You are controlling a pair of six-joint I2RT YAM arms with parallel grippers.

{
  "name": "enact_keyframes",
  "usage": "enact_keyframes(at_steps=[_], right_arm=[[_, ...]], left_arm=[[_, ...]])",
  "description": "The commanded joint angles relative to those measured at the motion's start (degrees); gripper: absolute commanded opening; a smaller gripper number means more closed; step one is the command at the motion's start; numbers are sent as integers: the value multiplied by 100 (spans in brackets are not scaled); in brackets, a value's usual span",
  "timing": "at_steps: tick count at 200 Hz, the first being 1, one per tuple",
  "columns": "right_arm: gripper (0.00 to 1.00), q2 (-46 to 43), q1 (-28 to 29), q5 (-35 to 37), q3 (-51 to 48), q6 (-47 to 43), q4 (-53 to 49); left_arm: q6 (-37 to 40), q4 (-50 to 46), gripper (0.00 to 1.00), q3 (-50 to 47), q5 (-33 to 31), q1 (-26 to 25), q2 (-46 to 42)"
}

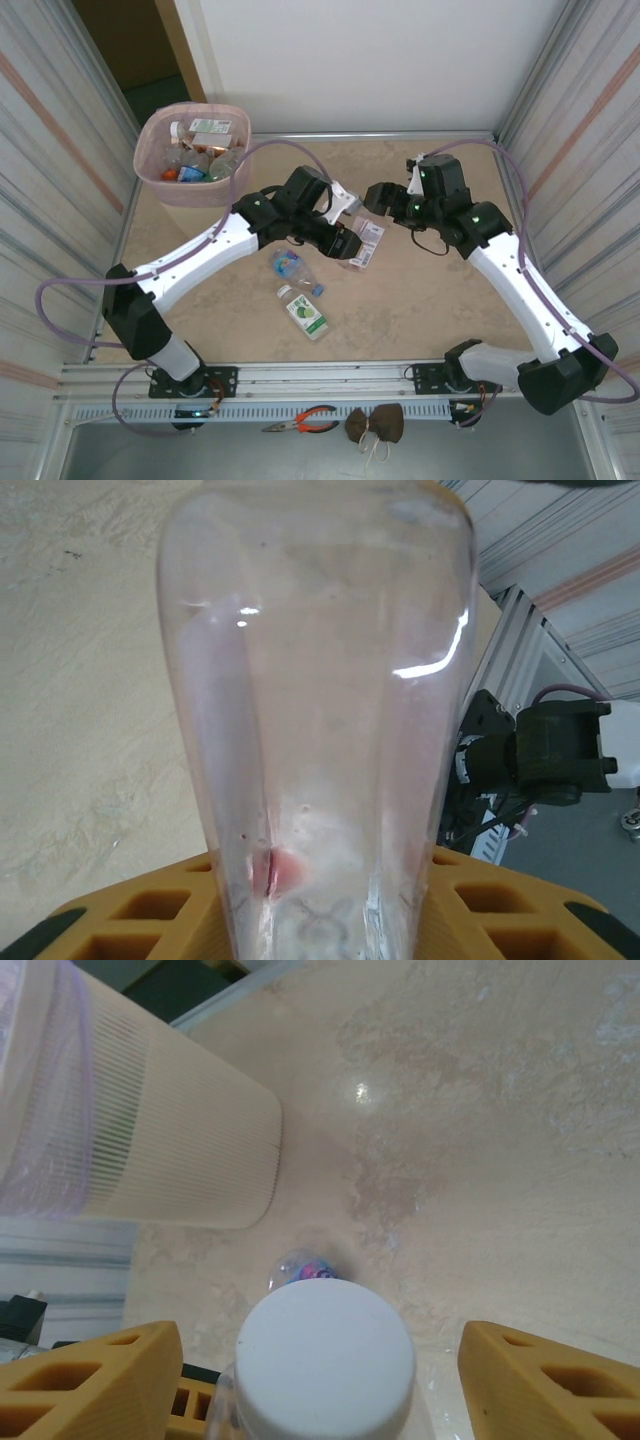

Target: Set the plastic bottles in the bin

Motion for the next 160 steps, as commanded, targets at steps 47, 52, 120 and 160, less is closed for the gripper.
enact_keyframes(at_steps=[47,52,120,160], right_arm=[[79,-609,-307,406,180,-309,-382],[79,-637,-330,426,185,-326,-406],[80,-761,-473,385,140,-355,-475],[80,-746,-482,357,118,-346,-456]], left_arm=[[330,-447,42,226,-390,812,-941],[331,-458,42,232,-387,908,-1021],[244,-416,43,489,-45,2620,-1891],[-507,-9,42,499,66,3692,-2099]])
